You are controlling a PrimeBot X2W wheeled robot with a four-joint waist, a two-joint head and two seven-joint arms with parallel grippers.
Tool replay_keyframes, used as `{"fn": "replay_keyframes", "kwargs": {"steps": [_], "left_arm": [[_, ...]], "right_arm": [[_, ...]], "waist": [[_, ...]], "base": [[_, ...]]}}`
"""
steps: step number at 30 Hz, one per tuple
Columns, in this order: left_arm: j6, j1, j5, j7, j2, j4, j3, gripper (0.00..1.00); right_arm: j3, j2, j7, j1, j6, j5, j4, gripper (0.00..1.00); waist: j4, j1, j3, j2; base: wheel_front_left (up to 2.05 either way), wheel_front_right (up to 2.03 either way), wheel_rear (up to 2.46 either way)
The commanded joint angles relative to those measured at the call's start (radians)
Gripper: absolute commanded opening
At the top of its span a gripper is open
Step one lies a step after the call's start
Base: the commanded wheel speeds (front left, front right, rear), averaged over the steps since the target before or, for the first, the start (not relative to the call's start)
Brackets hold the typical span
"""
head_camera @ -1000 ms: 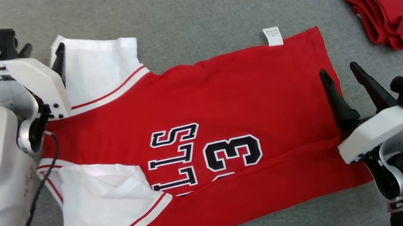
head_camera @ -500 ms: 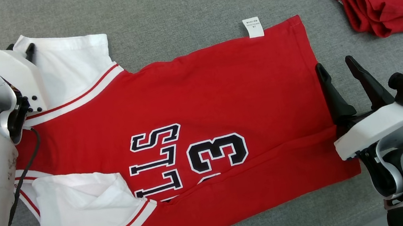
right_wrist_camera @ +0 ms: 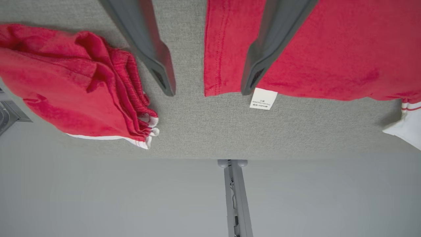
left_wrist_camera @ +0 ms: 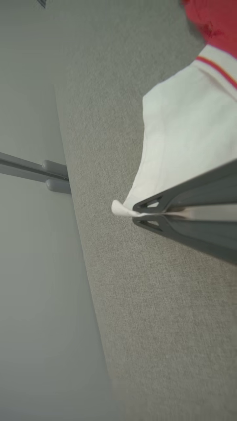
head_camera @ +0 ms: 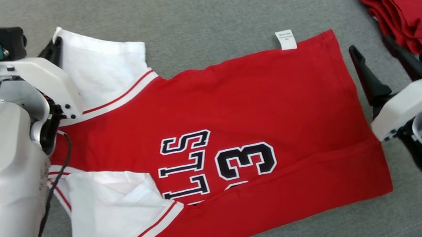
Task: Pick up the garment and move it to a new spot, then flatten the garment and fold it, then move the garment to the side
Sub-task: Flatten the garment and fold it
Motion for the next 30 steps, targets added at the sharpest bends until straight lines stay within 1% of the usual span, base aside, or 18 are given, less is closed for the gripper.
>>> {"fn": "replay_keyframes", "kwargs": {"steps": [1,4,6,8,10,14,17,21,24,25,27,28,29,30], "left_arm": [[-0.007,0.012,-0.008,-0.014,0.002,-0.008,-0.002,0.00],[-0.015,0.033,-0.022,-0.052,-0.012,-0.036,-0.003,0.00],[-0.019,0.052,-0.034,-0.071,-0.025,-0.057,-0.005,0.00],[-0.020,0.065,-0.040,-0.087,-0.035,-0.080,-0.008,0.00],[-0.021,0.080,-0.045,-0.095,-0.045,-0.099,-0.012,0.00],[-0.017,0.103,-0.050,-0.108,-0.061,-0.133,-0.020,0.00],[-0.012,0.117,-0.051,-0.109,-0.062,-0.153,-0.023,0.00],[-0.006,0.131,-0.055,-0.105,-0.061,-0.176,-0.028,0.00],[-0.005,0.141,-0.057,-0.103,-0.060,-0.185,-0.030,0.00],[-0.003,0.143,-0.058,-0.102,-0.059,-0.190,-0.031,0.00],[-0.002,0.148,-0.058,-0.103,-0.056,-0.200,-0.032,0.00],[-0.002,0.152,-0.059,-0.103,-0.055,-0.206,-0.034,0.00],[-0.002,0.157,-0.060,-0.102,-0.054,-0.211,-0.035,0.00],[-0.001,0.163,-0.061,-0.102,-0.054,-0.217,-0.036,0.00]], "right_arm": [[0.003,-0.015,0.010,-0.025,0.001,-0.007,0.014,1.00],[0.014,-0.052,0.054,-0.087,0.000,0.004,0.085,1.00],[0.022,-0.084,0.082,-0.130,0.000,-0.014,0.140,1.00],[0.027,-0.092,0.114,-0.164,0.000,-0.001,0.203,1.00],[0.039,-0.113,0.140,-0.198,0.000,0.000,0.262,1.00],[0.062,-0.125,0.186,-0.250,0.000,0.030,0.374,1.00],[0.085,-0.135,0.195,-0.282,0.000,0.047,0.439,1.00],[0.126,-0.139,0.207,-0.311,0.000,0.070,0.508,1.00],[0.152,-0.142,0.210,-0.323,0.000,0.082,0.534,1.00],[0.160,-0.141,0.208,-0.327,0.000,0.090,0.546,0.97],[0.185,-0.138,0.204,-0.335,0.000,0.111,0.565,0.80],[0.201,-0.137,0.200,-0.339,0.000,0.123,0.569,0.75],[0.216,-0.139,0.201,-0.342,0.001,0.139,0.577,0.66],[0.229,-0.145,0.199,-0.346,0.000,0.148,0.586,0.60]], "waist": [[0.030,-0.0001,-0.026,0.0000],[0.060,-0.0001,-0.040,0.0000],[0.081,-0.0001,-0.042,0.0000],[0.099,-0.0001,-0.039,0.0000],[0.115,-0.0001,-0.033,0.0000],[0.137,-0.0001,-0.023,0.0000],[0.145,-0.0001,-0.019,0.0000],[0.152,-0.0001,-0.020,0.0000],[0.153,-0.0001,-0.022,0.0000],[0.154,-0.0001,-0.023,0.0000],[0.156,-0.0001,-0.026,0.0000],[0.157,-0.0001,-0.027,0.0000],[0.159,-0.0001,-0.027,0.0000],[0.160,-0.0001,-0.028,0.0000]], "base": [[0.00,0.00,0.00],[0.00,0.00,0.00],[0.00,0.00,0.00],[0.00,0.00,0.00],[0.00,0.00,0.00],[0.00,0.00,0.00],[0.00,0.00,0.00],[0.00,0.00,0.00],[0.00,0.00,0.00],[0.00,0.00,0.00],[0.00,0.00,0.00],[0.00,0.00,0.00],[0.00,0.00,0.00],[0.00,0.00,0.00]]}}
